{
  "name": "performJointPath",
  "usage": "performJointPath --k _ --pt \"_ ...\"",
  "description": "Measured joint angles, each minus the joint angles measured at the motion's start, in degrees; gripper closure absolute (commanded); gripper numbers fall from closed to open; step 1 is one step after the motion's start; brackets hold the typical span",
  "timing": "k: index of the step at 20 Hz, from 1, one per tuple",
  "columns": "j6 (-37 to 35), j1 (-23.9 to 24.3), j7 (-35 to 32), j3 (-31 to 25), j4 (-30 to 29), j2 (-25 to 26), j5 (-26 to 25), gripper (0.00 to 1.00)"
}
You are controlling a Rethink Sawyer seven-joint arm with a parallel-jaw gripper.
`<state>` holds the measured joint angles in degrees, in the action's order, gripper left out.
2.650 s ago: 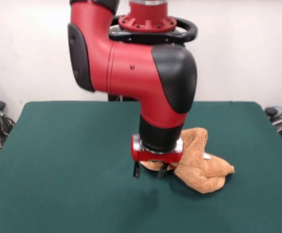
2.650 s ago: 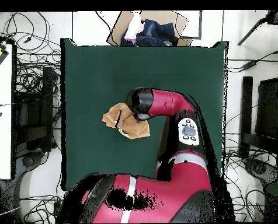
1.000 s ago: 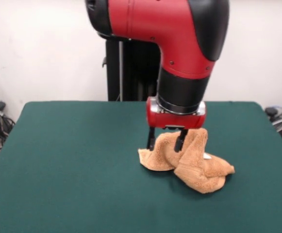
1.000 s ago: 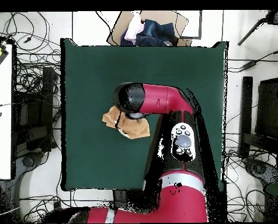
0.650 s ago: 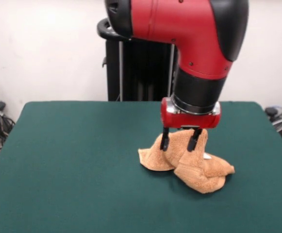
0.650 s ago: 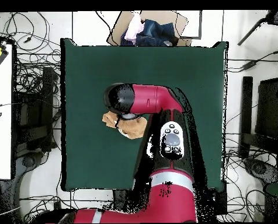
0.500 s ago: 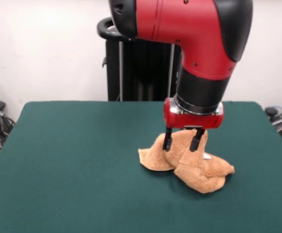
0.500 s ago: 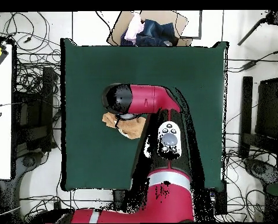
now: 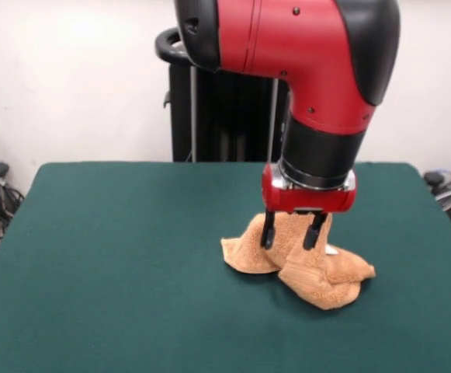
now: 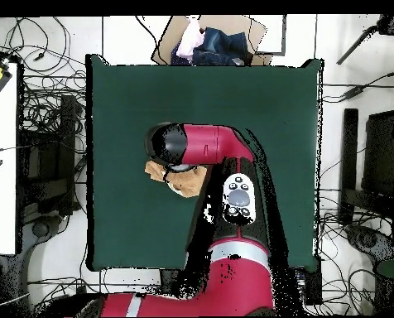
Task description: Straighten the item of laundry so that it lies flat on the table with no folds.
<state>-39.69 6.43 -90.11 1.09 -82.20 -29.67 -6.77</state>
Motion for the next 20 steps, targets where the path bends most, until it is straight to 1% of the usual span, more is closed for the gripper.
performJointPath --k 6,10,20 --pt "2.4 -0.03 0.0 0.09 -0.74 1.88 -0.01 0.0" --pt "2.4 -0.14 0.0 0.15 -2.24 1.52 0.0 0.0" --pt "2.55 -0.83 0.0 2.44 -9.17 -2.62 0.02 0.0"
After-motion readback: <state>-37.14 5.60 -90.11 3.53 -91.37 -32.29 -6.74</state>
